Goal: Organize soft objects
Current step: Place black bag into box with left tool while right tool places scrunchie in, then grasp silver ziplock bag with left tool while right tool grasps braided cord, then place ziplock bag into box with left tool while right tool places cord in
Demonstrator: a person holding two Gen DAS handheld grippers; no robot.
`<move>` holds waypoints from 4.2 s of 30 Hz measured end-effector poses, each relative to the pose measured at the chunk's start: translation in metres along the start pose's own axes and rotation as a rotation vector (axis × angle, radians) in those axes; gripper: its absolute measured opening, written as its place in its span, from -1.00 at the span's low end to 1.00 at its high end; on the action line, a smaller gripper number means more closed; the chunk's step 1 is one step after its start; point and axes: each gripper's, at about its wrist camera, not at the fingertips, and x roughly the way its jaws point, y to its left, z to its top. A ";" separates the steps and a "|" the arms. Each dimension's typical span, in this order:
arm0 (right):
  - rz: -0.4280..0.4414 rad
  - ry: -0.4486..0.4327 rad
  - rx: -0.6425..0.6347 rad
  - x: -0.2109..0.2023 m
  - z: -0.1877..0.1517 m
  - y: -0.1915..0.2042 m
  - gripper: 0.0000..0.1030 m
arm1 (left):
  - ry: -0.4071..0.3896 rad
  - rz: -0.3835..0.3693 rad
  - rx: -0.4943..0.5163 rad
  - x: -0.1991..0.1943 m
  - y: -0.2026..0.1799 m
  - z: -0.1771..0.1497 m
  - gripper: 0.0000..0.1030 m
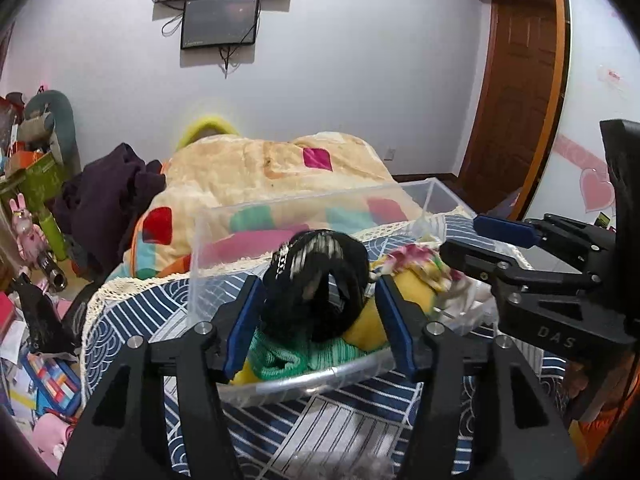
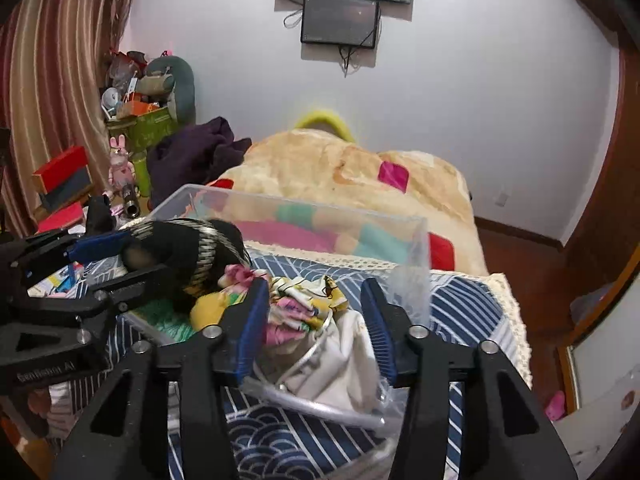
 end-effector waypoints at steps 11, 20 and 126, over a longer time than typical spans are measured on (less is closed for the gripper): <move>0.019 -0.156 -0.021 -0.065 -0.012 0.011 0.58 | -0.106 0.024 0.021 -0.076 -0.007 -0.018 0.58; 0.097 -0.137 0.027 -0.085 -0.052 0.021 0.59 | -0.085 0.024 0.024 -0.109 -0.011 -0.065 0.88; 0.004 -0.104 0.018 -0.035 -0.003 -0.006 -0.22 | -0.130 -0.019 0.029 -0.058 -0.021 -0.005 0.21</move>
